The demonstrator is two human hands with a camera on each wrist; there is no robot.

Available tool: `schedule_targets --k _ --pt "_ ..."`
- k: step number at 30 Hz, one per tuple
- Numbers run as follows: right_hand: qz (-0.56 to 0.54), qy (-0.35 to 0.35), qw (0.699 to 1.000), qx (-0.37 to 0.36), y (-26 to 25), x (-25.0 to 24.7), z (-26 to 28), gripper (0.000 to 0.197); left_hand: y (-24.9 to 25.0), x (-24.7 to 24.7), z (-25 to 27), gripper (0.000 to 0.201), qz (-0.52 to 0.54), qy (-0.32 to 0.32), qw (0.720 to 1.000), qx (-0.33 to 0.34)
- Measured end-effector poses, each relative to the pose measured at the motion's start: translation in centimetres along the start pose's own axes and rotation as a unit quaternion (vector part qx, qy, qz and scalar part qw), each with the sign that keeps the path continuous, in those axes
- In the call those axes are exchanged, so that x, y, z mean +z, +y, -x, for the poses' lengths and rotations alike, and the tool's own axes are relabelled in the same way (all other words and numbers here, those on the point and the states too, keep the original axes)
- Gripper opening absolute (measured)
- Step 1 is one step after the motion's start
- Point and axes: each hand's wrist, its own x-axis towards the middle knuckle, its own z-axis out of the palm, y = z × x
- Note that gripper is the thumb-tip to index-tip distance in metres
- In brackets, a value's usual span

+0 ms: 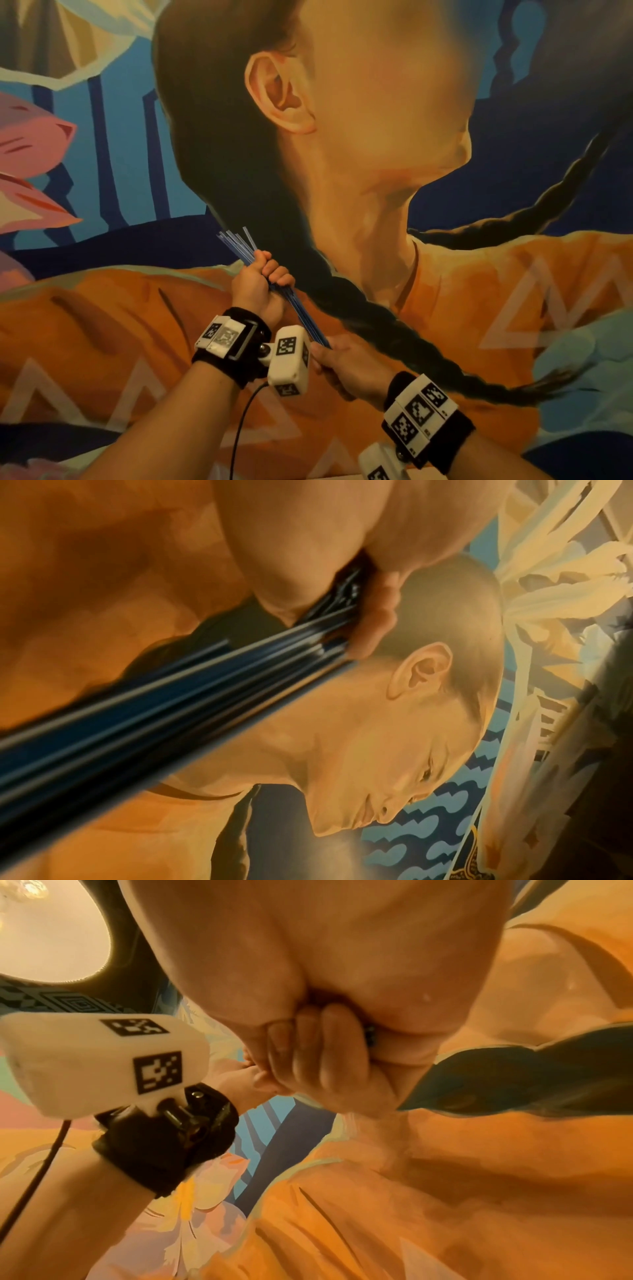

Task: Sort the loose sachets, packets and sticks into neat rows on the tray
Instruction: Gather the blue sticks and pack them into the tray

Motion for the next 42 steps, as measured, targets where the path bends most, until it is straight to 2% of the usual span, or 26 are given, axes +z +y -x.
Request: schedule_targets --k 4,7,10,15,19,21,23,25,28,33,36,42 --pt "0.004 -0.010 1.000 0.008 0.5 0.0 0.2 0.038 0.2 -0.9 -0.9 0.034 -0.012 0.014 1.000 0.017" --pt "0.000 -0.021 1.000 0.021 0.7 -0.1 0.5 0.037 1.0 -1.5 -1.1 0.034 -0.001 0.038 0.998 0.055" --pt "-0.005 -0.013 1.000 0.024 0.8 -0.4 0.5 0.037 1.1 -2.7 -0.8 0.029 -0.081 0.046 0.992 0.080" --pt "-0.035 0.082 0.996 -0.001 -0.4 -0.3 -0.4 0.036 -2.4 -4.8 1.7 0.026 -0.284 0.023 0.959 0.009" --pt "0.068 0.150 0.986 -0.017 -1.5 0.1 -1.3 0.037 -5.2 -6.0 3.9 0.026 -0.348 -0.009 0.937 -0.038" --pt "0.139 0.158 0.977 -0.021 -1.6 0.6 -1.5 0.036 -6.2 -6.2 4.5 0.036 -0.347 -0.013 0.937 -0.048" --pt "0.217 0.165 0.962 -0.018 -1.7 0.9 -1.4 0.032 -6.9 -6.2 4.8 0.051 -0.349 -0.028 0.936 -0.036" --pt "0.290 0.169 0.942 -0.015 -2.2 1.0 -0.9 0.026 -7.0 -5.8 5.2 0.055 -0.379 -0.043 0.924 -0.018" --pt "0.376 0.159 0.913 -0.021 -3.1 0.9 0.1 0.020 -7.1 -5.1 5.6 0.048 -0.394 -0.039 0.918 -0.012" --pt "0.523 0.130 0.841 -0.051 -3.9 0.7 1.0 0.023 -7.5 -4.0 5.6 0.032 -0.405 -0.010 0.914 -0.013" --pt "0.575 0.108 0.809 -0.064 -4.0 0.3 0.9 0.028 -7.8 -3.7 5.8 0.029 -0.411 -0.005 0.912 -0.007" --pt "0.621 0.090 0.774 -0.088 -4.2 -0.7 1.8 0.036 -8.0 -2.6 6.8 0.040 -0.436 -0.004 0.900 0.011"
